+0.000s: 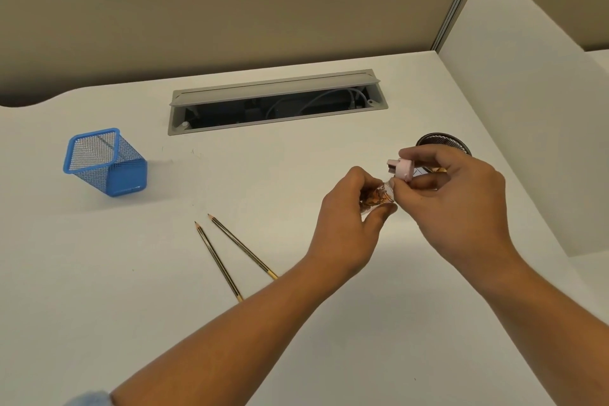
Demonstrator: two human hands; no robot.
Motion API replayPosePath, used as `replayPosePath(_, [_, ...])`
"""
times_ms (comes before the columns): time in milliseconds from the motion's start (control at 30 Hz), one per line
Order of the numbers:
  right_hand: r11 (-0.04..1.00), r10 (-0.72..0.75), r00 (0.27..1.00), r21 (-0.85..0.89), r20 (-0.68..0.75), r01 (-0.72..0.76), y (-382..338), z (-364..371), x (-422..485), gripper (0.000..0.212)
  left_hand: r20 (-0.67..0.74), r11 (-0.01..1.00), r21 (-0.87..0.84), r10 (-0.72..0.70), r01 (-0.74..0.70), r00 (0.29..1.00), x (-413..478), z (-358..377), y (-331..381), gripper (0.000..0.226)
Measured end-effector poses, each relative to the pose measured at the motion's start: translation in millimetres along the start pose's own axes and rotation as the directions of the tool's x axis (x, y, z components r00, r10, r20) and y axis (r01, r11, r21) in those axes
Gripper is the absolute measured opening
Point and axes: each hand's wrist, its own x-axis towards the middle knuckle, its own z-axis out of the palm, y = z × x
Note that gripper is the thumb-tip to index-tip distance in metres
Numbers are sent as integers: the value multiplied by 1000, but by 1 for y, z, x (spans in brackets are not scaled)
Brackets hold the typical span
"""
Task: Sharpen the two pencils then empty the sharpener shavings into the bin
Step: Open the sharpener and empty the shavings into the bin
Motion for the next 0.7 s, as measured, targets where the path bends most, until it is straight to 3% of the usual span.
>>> replayPosePath(167, [999,-16,999,40,-39,18,6,-5,5,33,32,1000,19,-7,7,999,12,6,6,23])
replayPosePath(400, [997,20,988,82,-156,-7,30,-35,49,34,160,978,195,41,-72,986,75,34,33,25])
replayPosePath(700, [991,122,972,-36,-203,-132,85,-42,86,18,238,886,448,10,-118,971,116,71,33,23])
